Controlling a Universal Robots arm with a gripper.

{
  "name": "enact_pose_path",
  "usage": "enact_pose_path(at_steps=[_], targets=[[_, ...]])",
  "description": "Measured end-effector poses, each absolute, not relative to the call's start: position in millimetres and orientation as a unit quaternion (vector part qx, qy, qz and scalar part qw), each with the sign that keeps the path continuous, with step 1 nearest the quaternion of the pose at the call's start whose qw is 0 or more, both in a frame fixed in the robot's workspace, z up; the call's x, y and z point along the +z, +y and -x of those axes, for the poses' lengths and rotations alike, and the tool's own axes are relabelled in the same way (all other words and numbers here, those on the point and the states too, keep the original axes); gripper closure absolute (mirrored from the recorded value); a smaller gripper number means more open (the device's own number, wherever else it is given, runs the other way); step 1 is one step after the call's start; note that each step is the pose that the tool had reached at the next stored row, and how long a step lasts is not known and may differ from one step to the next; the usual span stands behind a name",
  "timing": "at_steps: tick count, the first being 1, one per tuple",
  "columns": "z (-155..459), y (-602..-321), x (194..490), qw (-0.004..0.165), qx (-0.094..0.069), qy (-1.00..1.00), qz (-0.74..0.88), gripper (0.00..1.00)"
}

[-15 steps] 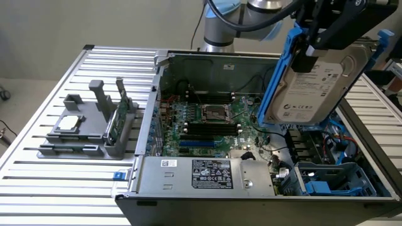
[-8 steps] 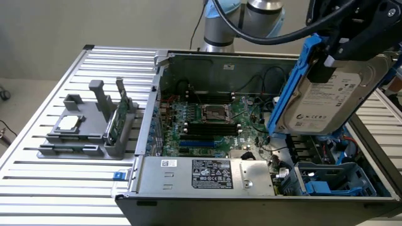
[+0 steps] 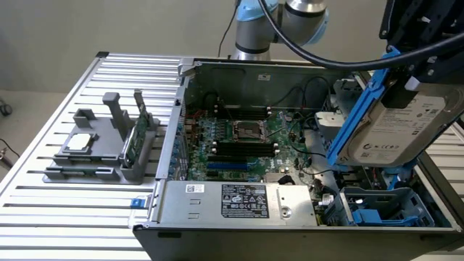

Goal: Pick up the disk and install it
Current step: 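Pick up the disk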

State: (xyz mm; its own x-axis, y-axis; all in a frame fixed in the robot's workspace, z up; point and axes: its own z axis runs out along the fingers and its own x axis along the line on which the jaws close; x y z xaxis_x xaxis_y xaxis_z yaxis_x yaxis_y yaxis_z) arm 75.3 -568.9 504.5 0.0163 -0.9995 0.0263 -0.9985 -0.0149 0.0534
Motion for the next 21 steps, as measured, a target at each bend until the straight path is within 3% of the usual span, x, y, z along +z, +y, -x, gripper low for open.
enact_pose_path(at_steps=[11,21], targets=[[-123,-579,490,0.027,-0.010,-0.701,-0.712,0.67],[-124,-594,472,0.026,-0.012,-0.701,-0.712,0.67]])
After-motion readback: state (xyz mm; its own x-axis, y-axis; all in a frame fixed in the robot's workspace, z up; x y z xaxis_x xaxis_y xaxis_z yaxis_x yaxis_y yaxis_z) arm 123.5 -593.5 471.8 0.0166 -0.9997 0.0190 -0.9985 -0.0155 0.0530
